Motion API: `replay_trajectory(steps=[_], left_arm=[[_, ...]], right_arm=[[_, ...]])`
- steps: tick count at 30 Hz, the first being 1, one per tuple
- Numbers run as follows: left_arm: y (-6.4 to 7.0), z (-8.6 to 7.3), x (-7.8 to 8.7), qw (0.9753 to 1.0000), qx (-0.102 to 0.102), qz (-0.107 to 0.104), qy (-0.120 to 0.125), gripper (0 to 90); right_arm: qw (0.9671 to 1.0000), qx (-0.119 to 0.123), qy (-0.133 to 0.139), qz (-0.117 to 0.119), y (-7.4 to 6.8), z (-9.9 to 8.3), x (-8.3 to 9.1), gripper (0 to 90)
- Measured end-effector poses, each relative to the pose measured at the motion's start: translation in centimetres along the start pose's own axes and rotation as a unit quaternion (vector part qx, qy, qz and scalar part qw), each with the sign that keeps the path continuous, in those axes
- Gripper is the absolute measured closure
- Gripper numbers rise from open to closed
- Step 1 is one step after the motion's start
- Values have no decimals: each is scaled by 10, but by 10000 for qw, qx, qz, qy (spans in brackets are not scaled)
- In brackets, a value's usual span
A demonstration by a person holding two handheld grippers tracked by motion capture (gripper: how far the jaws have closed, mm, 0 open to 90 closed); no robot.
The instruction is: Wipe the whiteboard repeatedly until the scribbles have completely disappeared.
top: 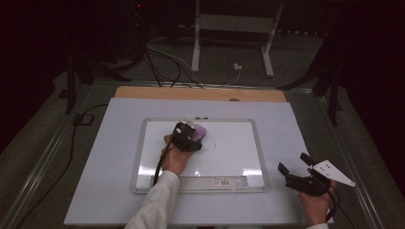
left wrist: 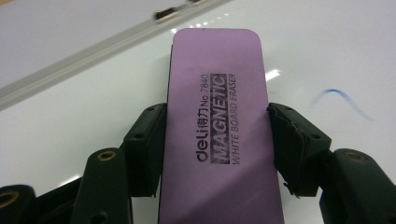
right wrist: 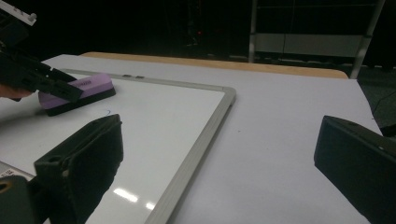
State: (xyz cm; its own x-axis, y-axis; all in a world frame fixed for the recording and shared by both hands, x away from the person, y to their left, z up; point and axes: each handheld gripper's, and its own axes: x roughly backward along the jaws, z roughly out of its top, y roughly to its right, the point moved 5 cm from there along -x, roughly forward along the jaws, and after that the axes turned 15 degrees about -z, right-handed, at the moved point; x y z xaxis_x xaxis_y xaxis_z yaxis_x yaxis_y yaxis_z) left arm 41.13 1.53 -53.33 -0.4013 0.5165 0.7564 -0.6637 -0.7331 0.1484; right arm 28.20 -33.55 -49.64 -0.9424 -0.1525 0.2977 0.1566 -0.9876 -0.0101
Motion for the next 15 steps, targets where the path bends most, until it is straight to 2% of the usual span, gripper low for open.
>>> replay_trajectory(steps=[3,5,6,10,13,15], left_arm=[[12,-1,-2,9995,-172,-254,-31,420],[16,-1,-1,9992,-312,-224,-76,420],[15,-1,-1,9993,-285,-242,-58,420],[2,-1,0,10000,-56,4,20,420],[-11,-1,3,9996,65,284,37,420],[-17,0,3,9993,149,336,42,420]], right_arm=[[10000,2,1,-1,0,0,0,19],[10000,-7,7,3,0,0,0,19],[10000,-7,6,-3,0,0,1,19],[10000,-21,20,-10,1,1,1,19],[10000,-37,18,-25,2,1,2,19],[10000,-37,11,-25,2,0,1,19]])
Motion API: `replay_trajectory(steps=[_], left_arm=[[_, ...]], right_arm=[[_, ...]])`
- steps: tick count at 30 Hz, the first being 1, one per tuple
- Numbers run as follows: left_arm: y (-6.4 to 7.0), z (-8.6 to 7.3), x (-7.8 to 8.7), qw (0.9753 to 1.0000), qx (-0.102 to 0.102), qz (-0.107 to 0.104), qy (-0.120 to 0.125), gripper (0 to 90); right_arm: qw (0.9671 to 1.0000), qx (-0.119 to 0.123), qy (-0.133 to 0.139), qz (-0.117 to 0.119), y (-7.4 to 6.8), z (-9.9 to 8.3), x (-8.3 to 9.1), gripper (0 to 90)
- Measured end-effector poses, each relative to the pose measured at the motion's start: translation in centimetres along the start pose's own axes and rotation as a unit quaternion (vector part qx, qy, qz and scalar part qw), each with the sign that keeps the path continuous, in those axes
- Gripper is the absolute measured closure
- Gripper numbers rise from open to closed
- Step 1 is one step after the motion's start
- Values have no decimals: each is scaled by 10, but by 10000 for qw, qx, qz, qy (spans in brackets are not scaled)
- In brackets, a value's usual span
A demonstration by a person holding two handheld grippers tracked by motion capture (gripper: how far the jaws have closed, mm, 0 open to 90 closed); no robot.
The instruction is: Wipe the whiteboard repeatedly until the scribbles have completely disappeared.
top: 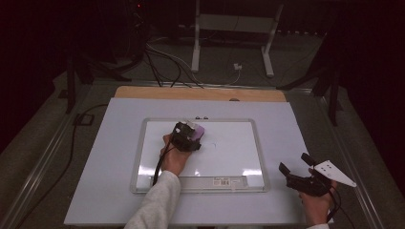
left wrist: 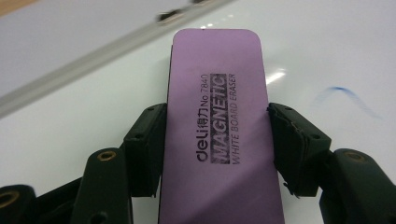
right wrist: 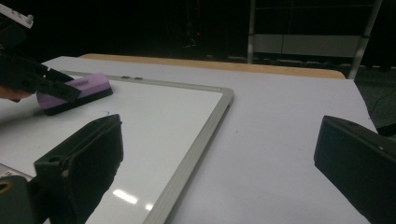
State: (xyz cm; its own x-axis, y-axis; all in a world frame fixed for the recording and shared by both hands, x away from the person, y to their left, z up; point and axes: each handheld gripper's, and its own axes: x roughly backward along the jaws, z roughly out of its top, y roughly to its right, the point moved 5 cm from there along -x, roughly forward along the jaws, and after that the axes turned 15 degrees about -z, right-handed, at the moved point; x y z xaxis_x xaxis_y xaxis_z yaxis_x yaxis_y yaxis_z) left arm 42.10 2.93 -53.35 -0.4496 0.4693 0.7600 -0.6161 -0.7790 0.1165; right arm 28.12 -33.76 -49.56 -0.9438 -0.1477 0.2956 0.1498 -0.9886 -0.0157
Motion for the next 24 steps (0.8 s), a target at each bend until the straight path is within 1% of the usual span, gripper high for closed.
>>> replay_trajectory(steps=[1,3,5,6,9,10,12,13,16,18,19,20,22,24], left_arm=[[-1,1,-1,10000,36,-14,-1,420],[1,3,-2,10000,-7,-4,-20,420],[7,4,-4,9999,-66,-154,-31,420],[11,4,-5,9998,-124,-180,-35,420],[25,5,-8,9988,-285,-390,-58,420],[30,5,-9,9984,-310,-474,-59,420],[38,5,-10,9973,-289,-666,-61,420],[42,5,-11,9969,-300,-722,-64,420],[54,5,-12,9951,-450,-879,-113,420],[61,4,-12,9925,-517,-1098,-139,420],[64,3,-12,9918,-610,-1110,-158,420],[65,3,-12,9918,-645,-1097,-150,420],[63,3,-12,9915,-641,-1121,-137,420],[58,4,-12,9934,-620,-955,-99,420]], right_arm=[[10000,3,6,-1,0,0,0,19],[10000,8,5,4,-1,0,0,19],[10000,10,-2,14,-1,0,-1,19],[10000,13,-12,18,-1,0,-1,19],[10000,35,-6,25,-2,0,-1,19],[10000,39,-6,24,-2,0,-1,19],[10000,38,-9,26,-2,0,-1,19],[10000,36,-12,25,-2,-1,-1,19],[10000,40,-16,23,-2,-1,-2,19],[10000,33,-18,20,-2,-1,-2,19],[10000,33,-17,23,-2,-1,-2,19],[10000,27,-18,23,-2,-1,-2,19],[10000,21,-20,19,-2,-1,-1,19],[10000,14,-16,18,-1,0,-1,19]])
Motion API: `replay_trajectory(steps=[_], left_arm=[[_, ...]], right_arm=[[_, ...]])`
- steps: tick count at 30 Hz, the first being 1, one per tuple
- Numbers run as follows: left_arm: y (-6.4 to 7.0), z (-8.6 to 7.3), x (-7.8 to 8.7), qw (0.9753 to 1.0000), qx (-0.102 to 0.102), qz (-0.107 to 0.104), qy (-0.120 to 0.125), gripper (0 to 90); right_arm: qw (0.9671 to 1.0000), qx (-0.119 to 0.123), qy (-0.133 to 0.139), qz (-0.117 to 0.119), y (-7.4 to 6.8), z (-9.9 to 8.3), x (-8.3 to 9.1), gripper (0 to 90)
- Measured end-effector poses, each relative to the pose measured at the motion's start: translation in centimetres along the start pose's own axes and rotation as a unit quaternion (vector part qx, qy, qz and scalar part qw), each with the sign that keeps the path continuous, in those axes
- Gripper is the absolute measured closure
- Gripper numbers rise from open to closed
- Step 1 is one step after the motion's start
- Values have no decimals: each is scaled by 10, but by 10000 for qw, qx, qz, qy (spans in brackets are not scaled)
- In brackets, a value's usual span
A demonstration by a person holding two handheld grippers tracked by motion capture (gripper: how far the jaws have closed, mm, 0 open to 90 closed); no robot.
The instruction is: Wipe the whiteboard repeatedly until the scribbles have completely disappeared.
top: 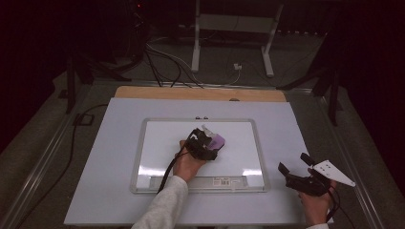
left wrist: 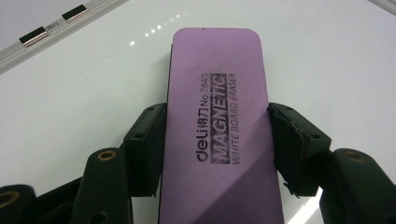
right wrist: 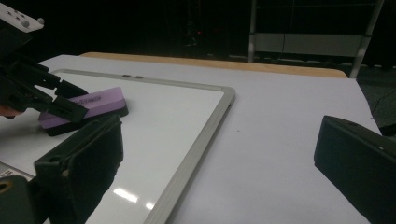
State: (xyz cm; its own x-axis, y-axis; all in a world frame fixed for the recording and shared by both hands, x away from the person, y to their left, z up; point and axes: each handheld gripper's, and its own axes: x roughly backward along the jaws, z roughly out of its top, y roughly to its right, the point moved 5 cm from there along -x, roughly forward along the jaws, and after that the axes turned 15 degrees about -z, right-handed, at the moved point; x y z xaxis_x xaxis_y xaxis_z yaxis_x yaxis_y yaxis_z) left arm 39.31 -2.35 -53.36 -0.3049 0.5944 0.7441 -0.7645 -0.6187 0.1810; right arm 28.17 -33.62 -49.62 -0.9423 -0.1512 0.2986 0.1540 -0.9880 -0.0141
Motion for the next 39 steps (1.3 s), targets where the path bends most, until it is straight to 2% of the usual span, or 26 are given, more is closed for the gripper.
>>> replay_trajectory(steps=[4,9,12,15,18,22,27,30,32,34,36,39], left_arm=[[-16,-1,5,9994,173,292,22,420],[-38,-4,14,9968,398,688,43,420],[-42,-4,15,9960,490,739,66,420],[-40,-3,13,9957,475,790,49,420],[-34,-1,10,9966,413,704,48,420],[-18,1,5,9985,181,518,7,420],[13,0,-2,9998,-161,116,-60,420],[26,-3,-2,9997,-199,-163,-63,419],[31,-5,-2,9994,-230,-237,-76,419],[30,-6,-1,9994,-274,-184,-57,419],[23,-6,1,9997,-236,-12,-43,419],[5,-9,8,9996,-30,272,-3,419]], right_arm=[[10000,-18,5,-15,2,0,0,19],[10000,-11,5,-16,2,0,0,19],[10000,0,4,-13,1,0,0,19],[10000,2,1,-12,1,0,0,19],[10000,4,4,-9,1,0,-1,19],[10000,2,-1,-5,0,0,-1,19],[10000,1,4,-8,1,0,0,19],[10000,-5,3,-12,1,0,0,19],[10000,2,3,-8,1,0,0,19],[10000,2,2,-8,1,0,0,19],[10000,-3,3,-15,1,0,0,20],[10000,-12,20,-22,2,0,1,19]])
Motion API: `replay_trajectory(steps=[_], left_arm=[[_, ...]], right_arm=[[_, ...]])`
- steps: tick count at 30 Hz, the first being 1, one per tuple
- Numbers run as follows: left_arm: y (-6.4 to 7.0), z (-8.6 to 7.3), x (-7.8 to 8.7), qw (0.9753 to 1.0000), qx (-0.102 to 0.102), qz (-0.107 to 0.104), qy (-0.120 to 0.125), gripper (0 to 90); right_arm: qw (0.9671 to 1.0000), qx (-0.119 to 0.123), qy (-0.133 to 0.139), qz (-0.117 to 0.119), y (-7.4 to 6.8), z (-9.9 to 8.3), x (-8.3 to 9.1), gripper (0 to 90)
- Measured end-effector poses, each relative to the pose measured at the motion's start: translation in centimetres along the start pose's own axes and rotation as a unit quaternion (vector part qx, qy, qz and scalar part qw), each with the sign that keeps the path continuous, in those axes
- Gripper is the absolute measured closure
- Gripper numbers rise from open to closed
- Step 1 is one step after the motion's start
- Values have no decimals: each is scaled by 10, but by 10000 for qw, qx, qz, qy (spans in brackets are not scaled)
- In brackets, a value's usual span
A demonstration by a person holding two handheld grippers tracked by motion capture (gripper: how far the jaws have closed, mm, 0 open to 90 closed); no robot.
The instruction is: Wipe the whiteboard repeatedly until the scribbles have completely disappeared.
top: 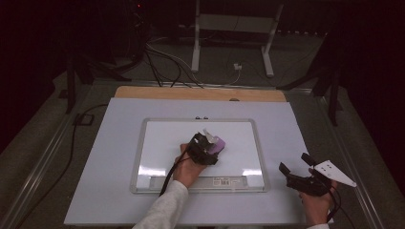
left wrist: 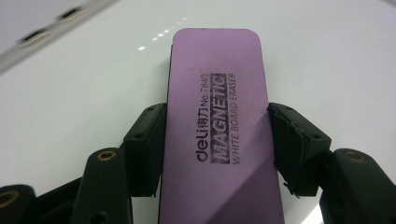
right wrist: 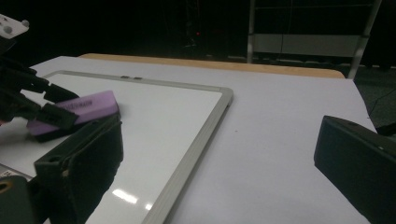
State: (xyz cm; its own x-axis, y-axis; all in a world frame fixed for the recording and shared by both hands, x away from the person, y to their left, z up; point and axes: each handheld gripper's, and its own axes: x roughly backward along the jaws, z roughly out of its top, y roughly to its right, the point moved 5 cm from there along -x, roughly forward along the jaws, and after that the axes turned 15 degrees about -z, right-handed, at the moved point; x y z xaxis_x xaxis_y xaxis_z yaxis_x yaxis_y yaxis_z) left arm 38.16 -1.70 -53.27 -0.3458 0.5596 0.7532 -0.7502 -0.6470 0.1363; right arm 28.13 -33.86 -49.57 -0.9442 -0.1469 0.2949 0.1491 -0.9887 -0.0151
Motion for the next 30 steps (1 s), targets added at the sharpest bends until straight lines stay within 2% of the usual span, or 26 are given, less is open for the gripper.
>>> replay_trajectory(steps=[4,9,14,17,20,23,26,30], left_arm=[[-27,-9,13,9987,333,374,34,419],[-52,-23,28,9952,760,597,125,420],[-62,-34,39,9919,1025,714,221,419],[-65,-39,43,9917,1053,703,240,419],[-66,-41,45,9924,975,705,272,414],[-63,-38,47,9935,778,719,409,296],[-56,-33,51,9957,475,581,534,176],[-43,-26,54,9972,-45,277,686,158]], right_arm=[[10000,-12,-8,-14,1,0,0,19],[10000,-5,-9,6,0,0,0,19],[10000,0,-25,23,-2,0,-1,19],[10000,-4,-11,21,-2,0,-1,19],[10000,-5,-12,14,-1,0,0,19],[10000,-13,-14,15,-1,0,0,19],[10000,-21,-13,9,0,0,0,19],[10000,-21,3,1,0,0,0,19]])
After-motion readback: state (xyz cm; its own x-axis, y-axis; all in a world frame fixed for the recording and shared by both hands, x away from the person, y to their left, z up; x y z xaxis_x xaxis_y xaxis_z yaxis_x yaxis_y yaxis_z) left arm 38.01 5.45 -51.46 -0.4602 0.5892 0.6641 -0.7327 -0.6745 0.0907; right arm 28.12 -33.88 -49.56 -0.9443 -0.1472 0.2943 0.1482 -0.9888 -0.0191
